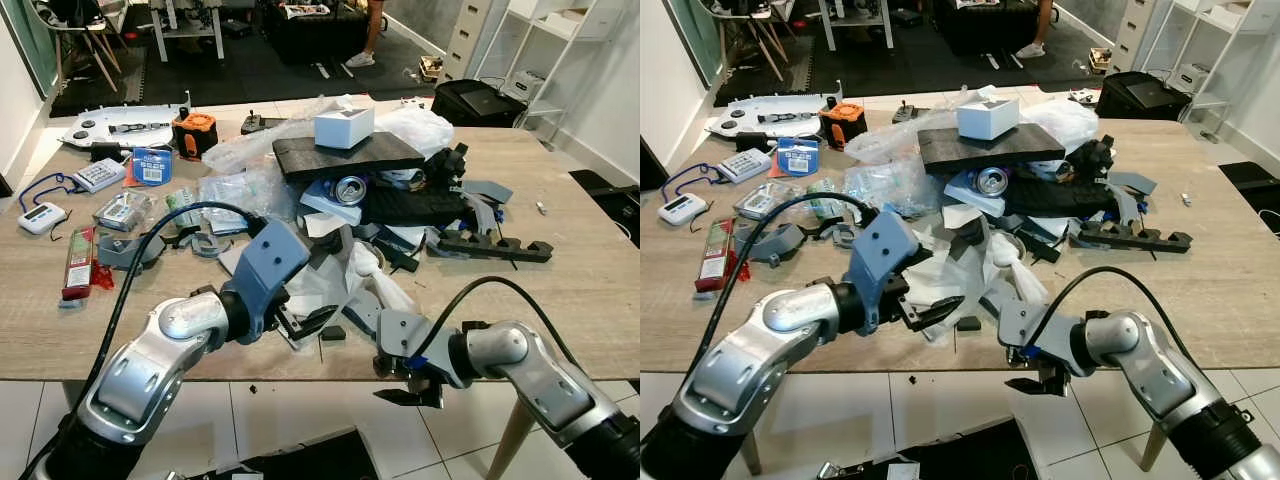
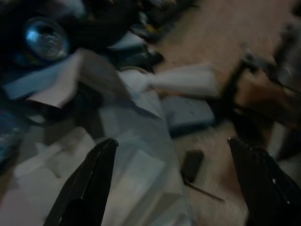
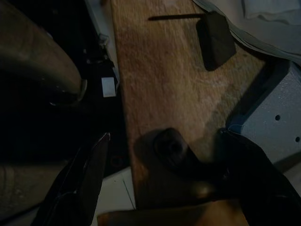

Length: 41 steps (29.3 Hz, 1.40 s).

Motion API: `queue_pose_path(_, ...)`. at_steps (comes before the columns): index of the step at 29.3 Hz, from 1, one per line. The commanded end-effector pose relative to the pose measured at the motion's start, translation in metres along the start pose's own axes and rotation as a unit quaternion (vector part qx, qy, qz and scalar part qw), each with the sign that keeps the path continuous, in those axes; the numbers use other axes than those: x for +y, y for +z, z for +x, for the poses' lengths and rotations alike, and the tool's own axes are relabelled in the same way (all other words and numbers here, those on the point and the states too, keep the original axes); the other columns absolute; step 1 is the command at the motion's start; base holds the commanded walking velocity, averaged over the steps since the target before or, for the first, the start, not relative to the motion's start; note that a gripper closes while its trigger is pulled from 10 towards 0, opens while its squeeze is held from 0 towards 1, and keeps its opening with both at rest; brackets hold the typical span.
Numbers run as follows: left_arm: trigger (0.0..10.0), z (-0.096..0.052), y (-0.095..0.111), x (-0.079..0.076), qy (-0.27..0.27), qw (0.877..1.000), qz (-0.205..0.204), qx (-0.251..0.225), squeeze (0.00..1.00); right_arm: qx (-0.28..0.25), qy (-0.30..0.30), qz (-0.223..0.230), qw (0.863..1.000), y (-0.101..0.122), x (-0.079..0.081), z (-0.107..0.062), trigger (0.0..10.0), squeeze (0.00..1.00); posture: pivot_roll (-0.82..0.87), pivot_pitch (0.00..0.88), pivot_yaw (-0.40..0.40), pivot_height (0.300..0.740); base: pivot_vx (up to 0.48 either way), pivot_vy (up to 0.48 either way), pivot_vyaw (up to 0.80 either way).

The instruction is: Picking trash to rubbish bin

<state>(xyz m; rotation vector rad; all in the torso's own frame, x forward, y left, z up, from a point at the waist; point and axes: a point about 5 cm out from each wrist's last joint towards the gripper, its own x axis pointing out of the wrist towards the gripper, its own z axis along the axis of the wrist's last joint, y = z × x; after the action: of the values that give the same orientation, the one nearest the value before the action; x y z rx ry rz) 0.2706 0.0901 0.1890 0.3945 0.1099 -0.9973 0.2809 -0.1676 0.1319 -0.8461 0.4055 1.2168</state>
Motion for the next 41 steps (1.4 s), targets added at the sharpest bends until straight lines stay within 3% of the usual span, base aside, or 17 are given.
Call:
queue_pose_path(1, 10.0, 0.0, -0.004, -0.004, -0.024, 0.999, 0.021, 0.017, 0.0, 0.011, 0.017, -0.001, 1.0, -0.005, 0.003, 0.004, 10.0, 0.0, 0.2, 0.067, 0.013, 0.74, 0.0, 0.0, 0.0)
queue_pose_path(7, 10.0, -0.002, -0.004, -0.01, -0.057, 0.998, 0.037, 0.019, 0.0, 0.017, 0.019, -0.005, 1.0, -0.008, 0.002, 0.004, 10.0, 0.0, 0.2, 0.065, 0.015, 0.74, 0.0, 0.0, 0.0)
queue_pose_path(13, 10.0, 0.001, -0.005, -0.008, -0.039, 0.998, 0.047, 0.017, 0.0, 0.017, 0.022, -0.005, 1.0, -0.008, 0.003, 0.005, 10.0, 0.0, 0.2, 0.066, 0.017, 0.74, 0.0, 0.0, 0.0)
queue_pose_path(14, 10.0, 0.002, -0.005, -0.008, -0.041, 0.998, 0.048, 0.018, 0.0, 0.017, 0.023, -0.005, 1.0, -0.009, 0.003, 0.005, 6.3, 0.0, 0.2, 0.066, 0.017, 0.74, 0.0, 0.0, 0.0)
queue_pose_path(15, 10.0, 0.001, -0.006, -0.009, -0.044, 0.998, 0.049, 0.019, 0.0, 0.016, 0.024, -0.004, 1.0, -0.009, 0.003, 0.005, 4.4, 0.0, 0.2, 0.066, 0.017, 0.74, 0.0, 0.0, 0.0)
queue_pose_path(19, 10.0, 0.0, -0.006, -0.01, -0.051, 0.997, 0.05, 0.021, 0.0, 0.015, 0.025, -0.004, 1.0, -0.009, 0.003, 0.006, 4.2, 0.0, 0.2, 0.066, 0.017, 0.74, 0.0, 0.0, 0.0)
queue_pose_path(20, 10.0, 0.0, -0.007, -0.011, -0.052, 0.997, 0.05, 0.022, 0.0, 0.014, 0.025, -0.004, 1.0, -0.009, 0.003, 0.006, 2.3, 0.0, 0.2, 0.066, 0.017, 0.74, 0.0, 0.0, 0.0)
queue_pose_path(22, 10.0, -0.001, -0.008, -0.011, -0.052, 0.997, 0.051, 0.023, 0.0, 0.013, 0.026, -0.003, 1.0, -0.009, 0.003, 0.006, 0.5, 0.0, 0.2, 0.066, 0.017, 0.74, 0.0, 0.0, 0.0)
queue_pose_path(24, 10.0, -0.001, -0.008, -0.01, -0.052, 0.997, 0.052, 0.024, 0.0, 0.013, 0.025, -0.003, 1.0, -0.008, 0.003, 0.007, 0.0, 0.0, 0.2, 0.067, 0.015, 0.74, 0.0, 0.0, 0.0)
queue_pose_path(36, 10.0, -0.001, -0.008, -0.007, -0.042, 0.997, 0.055, 0.025, 0.0, 0.015, 0.012, -0.013, 1.0, -0.011, -0.002, 0.006, 0.0, 0.0, 0.2, 0.066, 0.014, 0.74, 0.0, 0.0, 0.0)
queue_pose_path(41, 10.0, 0.0, -0.008, -0.006, -0.038, 0.997, 0.056, 0.023, 0.0, -0.005, -0.019, -0.015, 1.0, -0.007, -0.012, 0.002, 0.0, 0.0, 0.2, 0.067, 0.014, 0.74, 0.0, 0.0, 0.0)
